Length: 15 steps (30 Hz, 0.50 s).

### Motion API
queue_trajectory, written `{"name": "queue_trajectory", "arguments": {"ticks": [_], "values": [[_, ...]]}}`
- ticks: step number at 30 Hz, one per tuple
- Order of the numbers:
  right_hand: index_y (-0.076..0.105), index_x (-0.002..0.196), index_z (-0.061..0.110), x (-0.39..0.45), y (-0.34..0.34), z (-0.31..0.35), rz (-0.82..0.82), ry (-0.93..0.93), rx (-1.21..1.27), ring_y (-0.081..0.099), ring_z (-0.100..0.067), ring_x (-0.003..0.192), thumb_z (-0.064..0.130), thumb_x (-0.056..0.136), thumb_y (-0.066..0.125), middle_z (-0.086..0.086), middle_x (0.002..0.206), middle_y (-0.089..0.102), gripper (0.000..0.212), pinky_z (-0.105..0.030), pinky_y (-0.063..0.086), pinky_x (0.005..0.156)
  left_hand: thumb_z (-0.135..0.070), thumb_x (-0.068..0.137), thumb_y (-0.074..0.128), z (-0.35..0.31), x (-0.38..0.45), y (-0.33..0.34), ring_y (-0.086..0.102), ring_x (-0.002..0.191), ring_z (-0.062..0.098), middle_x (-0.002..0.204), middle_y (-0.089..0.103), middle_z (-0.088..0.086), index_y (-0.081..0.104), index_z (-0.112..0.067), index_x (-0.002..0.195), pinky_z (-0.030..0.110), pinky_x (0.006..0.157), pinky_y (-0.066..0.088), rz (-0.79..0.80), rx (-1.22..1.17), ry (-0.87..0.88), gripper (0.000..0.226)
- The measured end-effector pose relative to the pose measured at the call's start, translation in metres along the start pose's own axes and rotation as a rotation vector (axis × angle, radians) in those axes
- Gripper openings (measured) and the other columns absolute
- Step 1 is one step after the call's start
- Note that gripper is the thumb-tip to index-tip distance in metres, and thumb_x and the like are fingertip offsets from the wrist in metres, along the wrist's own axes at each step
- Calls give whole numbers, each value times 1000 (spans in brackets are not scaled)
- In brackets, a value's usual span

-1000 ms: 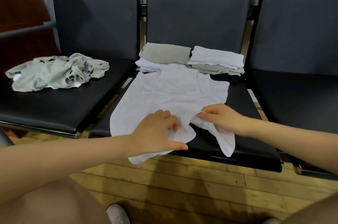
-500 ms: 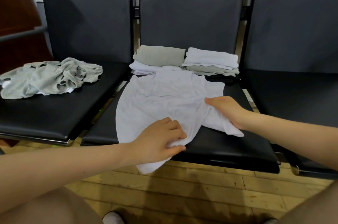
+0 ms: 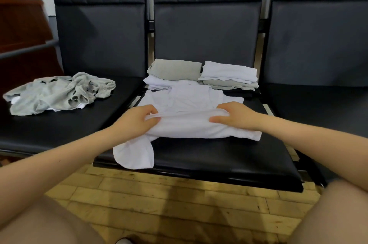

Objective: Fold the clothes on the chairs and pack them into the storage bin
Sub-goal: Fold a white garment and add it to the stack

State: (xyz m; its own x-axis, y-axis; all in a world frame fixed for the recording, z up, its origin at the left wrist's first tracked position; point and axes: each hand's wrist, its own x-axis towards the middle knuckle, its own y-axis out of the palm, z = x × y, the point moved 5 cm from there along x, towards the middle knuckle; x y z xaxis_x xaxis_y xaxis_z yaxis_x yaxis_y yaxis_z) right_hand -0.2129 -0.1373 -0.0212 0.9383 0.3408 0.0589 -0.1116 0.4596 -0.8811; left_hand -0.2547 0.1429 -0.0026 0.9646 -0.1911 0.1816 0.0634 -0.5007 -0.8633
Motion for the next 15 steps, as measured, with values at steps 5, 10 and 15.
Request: {"name": "queue_trajectory", "arguments": {"ticks": [5, 10, 15], "values": [[51, 73, -1, -10, -21, -3, -66, -23, 85, 43, -11, 66, 40, 96, 52, -1, 69, 49, 46, -27, 36, 65, -20, 98, 46, 25, -12, -33, 55, 71, 16, 73, 59, -5, 58, -17, 84, 21, 61, 37, -66, 87, 89, 18], [50, 74, 11, -30, -14, -10, -157, 52, 235, 44, -14, 73, 27, 101, 46, 1, 74, 49, 32, -23, 34, 66, -22, 102, 39, 42, -28, -30, 51, 77, 9, 82, 57, -4, 57, -19, 84, 20, 64, 37, -49, -256, -118, 25], [54, 83, 8, -45, 19, -3, 8, 43, 88, 51, -18, 83, 33, 102, 40, -1, 84, 56, 34, -30, 37, 80, -26, 103, 38, 28, -42, -2, 42, 119, 10, 123, 48, -11, 52, -16, 126, 19, 97, 32, 144, -358, -188, 29]]}}
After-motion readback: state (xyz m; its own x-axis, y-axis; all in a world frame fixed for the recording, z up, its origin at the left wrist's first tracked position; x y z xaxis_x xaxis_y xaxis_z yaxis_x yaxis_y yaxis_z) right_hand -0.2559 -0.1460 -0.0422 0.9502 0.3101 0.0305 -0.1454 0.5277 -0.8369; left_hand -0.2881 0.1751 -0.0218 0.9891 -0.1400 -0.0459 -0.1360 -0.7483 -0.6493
